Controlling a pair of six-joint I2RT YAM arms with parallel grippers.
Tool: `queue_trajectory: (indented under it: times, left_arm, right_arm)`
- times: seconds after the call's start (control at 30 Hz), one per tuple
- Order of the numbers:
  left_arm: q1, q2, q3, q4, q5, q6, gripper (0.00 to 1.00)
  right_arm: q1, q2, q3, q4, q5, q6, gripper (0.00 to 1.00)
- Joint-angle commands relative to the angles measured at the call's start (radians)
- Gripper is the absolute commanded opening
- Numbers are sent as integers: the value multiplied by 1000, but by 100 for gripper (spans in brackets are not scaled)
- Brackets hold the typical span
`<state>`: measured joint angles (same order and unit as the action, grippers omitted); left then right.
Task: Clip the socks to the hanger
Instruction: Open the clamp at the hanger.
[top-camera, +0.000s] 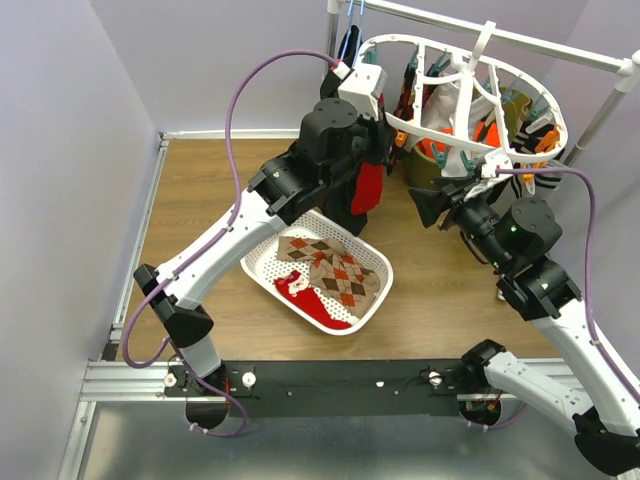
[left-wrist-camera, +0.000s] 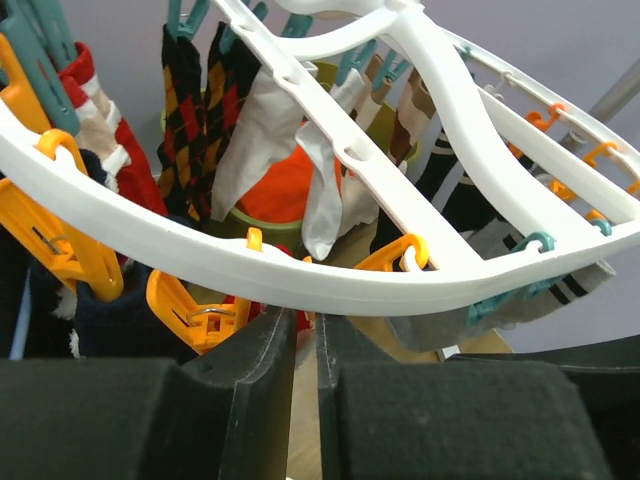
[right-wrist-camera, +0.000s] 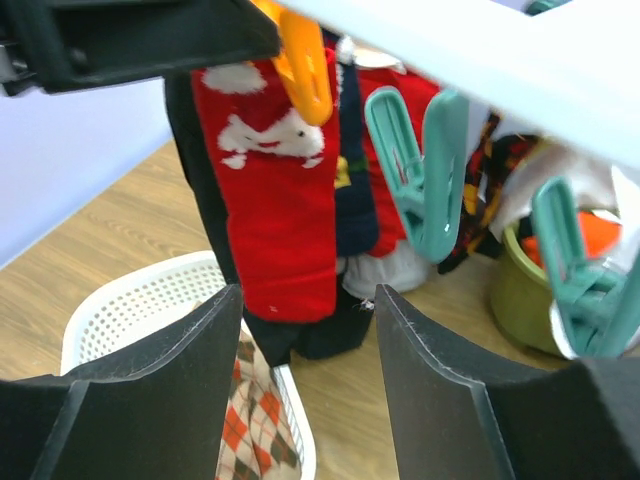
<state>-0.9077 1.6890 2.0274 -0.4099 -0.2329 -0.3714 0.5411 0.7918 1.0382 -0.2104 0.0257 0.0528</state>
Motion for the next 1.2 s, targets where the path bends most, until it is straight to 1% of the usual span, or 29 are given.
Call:
queue_trajectory:
  times: [0.0, 0.23, 0.47, 0.53, 0.6, 0.67, 0.73, 0.83, 0.87, 0.9, 0.97, 1.17]
  left_arm:
    - [49, -29, -27, 29, 92, -1, 19]
    - [75, -54, -53, 42, 170, -1, 18]
    - [93, -81, -72, 43, 221, -8, 17]
    - [96, -86, -76, 43, 227, -12, 17]
    - [98, -94, -82, 43, 227, -14, 14]
    - [99, -98, -85, 43, 228, -14, 13]
    - [101, -101, -90, 43, 227, -14, 13]
    - [104, -104, -91, 40, 228, -14, 13]
    - [105, -104, -91, 39, 228, -14, 13]
    - [105, -104, -91, 42, 254, -14, 13]
    - [105, -106, -93, 40, 259, -15, 13]
    - [107, -109, -96, 45, 285, -32, 13]
  right_arm:
    - [-6, 46, 3, 114, -64, 9, 64]
    - [-6, 119, -23, 317, -52, 19, 65]
    - [-6, 217, -17, 459, -84, 7, 65]
    - [-6, 234, -15, 488, -67, 4, 66]
    - [-6, 244, -32, 512, -30, 4, 66]
    - [-6, 241, -52, 572, 14, 1, 66]
    - [-6, 239, -67, 607, 10, -2, 67]
    - [-6, 251, -53, 606, -20, -10, 67]
    - [-6, 254, -50, 608, -67, -7, 68]
    - [-6, 259, -43, 606, -82, -5, 68]
    - [-6, 274, -26, 597, -111, 4, 68]
    - [-6, 293, -27, 621, -104, 25, 68]
